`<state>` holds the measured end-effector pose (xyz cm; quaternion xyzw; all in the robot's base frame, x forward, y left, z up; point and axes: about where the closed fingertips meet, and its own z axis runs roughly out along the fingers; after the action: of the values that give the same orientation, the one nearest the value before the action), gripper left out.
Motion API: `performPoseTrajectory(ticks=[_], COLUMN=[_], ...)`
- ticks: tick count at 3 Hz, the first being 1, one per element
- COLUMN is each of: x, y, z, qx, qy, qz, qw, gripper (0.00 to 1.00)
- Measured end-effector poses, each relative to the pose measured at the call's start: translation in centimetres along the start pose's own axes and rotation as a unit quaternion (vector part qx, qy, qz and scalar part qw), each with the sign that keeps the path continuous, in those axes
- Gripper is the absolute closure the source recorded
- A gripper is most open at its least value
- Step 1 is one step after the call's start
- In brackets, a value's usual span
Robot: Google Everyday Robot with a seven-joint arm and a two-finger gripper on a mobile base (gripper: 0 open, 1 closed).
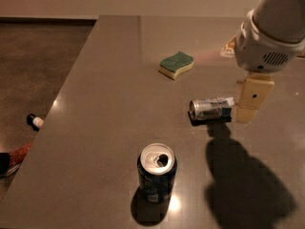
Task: Place redbull can upright
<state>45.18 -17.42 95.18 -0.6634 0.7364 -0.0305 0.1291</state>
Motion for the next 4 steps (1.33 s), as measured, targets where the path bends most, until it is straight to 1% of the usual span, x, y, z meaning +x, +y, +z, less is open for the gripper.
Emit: performPoseTrajectory(ticks=[1,2,3,4], x=[-1.9,-3.1,-3.5,-3.1], y=[0.6,0.5,-0.1,-1.4], z=[3.5,8.2,10.5,12.1], qx=[-0.030,-0.068,-0.086,-0.087], qy=[0.013,0.019,0.018,0.022], qz=[-0.046,-0.083,-0.095,-0.095], qw=[0.9984,0.9941,0.9916,0.9915], gripper=[0.00,0.00,0.00,0.00])
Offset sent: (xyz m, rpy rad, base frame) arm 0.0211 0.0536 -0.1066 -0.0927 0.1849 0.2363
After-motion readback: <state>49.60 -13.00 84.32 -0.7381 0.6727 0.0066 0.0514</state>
